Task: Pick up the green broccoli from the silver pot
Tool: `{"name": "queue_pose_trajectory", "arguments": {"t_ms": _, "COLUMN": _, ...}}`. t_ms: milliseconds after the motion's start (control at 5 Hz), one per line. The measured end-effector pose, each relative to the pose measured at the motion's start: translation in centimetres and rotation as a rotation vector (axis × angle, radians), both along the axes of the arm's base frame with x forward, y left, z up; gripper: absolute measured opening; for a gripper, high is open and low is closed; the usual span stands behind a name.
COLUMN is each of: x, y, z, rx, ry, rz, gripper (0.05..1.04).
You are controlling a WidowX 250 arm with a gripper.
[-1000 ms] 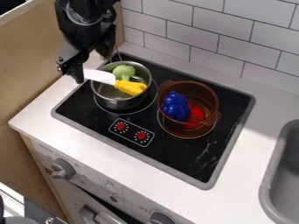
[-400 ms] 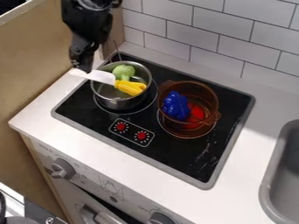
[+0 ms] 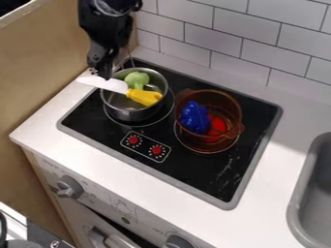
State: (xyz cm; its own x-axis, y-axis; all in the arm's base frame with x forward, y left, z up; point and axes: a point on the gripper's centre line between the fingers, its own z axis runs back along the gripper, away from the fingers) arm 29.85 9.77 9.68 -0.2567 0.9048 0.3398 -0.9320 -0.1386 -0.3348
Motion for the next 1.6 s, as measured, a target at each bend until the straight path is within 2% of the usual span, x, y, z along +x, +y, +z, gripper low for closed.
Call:
{"name": "queue_pose_trajectory", "arguments": {"t_ms": 600, "x": 0.6, "y": -2.8, "z": -1.8, "rx": 0.025, "ry": -0.058, "rz": 0.026, "gripper": 1.000}}
{"name": "queue_pose_trajectory", "arguments": {"t_ms": 1000, "x": 0.7, "y": -3.2, "z": -3.4, "rx": 0.044, "ry": -0.090, "rz": 0.004, "gripper": 1.000}}
{"name": "queue_pose_trajectory", "arguments": {"t_ms": 1600, "x": 0.9, "y": -2.4, "z": -4.6, "rx": 0.017, "ry": -0.107, "rz": -0.056, "gripper": 1.000}}
